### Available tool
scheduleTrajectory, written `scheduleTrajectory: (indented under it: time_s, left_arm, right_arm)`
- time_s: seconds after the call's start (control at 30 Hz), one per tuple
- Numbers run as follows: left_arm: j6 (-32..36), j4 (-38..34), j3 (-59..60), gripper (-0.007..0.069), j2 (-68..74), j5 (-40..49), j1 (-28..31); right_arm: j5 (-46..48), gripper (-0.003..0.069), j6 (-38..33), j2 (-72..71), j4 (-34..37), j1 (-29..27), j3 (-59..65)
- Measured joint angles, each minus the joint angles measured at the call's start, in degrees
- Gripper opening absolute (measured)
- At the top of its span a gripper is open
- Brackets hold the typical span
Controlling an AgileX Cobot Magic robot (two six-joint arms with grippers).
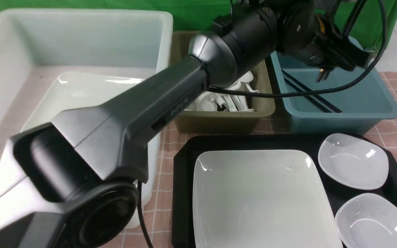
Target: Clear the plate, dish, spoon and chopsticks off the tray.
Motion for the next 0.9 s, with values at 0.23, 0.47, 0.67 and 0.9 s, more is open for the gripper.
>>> scheduleTrajectory:
  time_s: [0.23, 0.47, 0.67, 0.9]
  left_arm:
    - [1.3, 3.1, 0.0, 0.0088, 6.9, -15.6, 0.4]
    - [0.6, 3.1, 0.0, 0.0088, 11.7, -17.4, 1.5]
    - [-0.4, 3.3, 0.0, 0.0158, 12.3, -15.0, 1.9]
    - [-0.4, 3.3, 0.0, 0.0391, 11.7, -7.9, 2.0]
  right_arm:
    - [-0.7, 0.003, 0.0, 0.0, 1.3, 0.0, 0.0]
    - [-0.8, 0.003, 0.0, 0.0, 1.4, 0.0, 0.0]
    - [-1.8, 0.003, 0.0, 0.0, 1.4, 0.0, 0.1]
    - [-2.7, 0.003, 0.0, 0.0, 1.4, 0.0, 0.1]
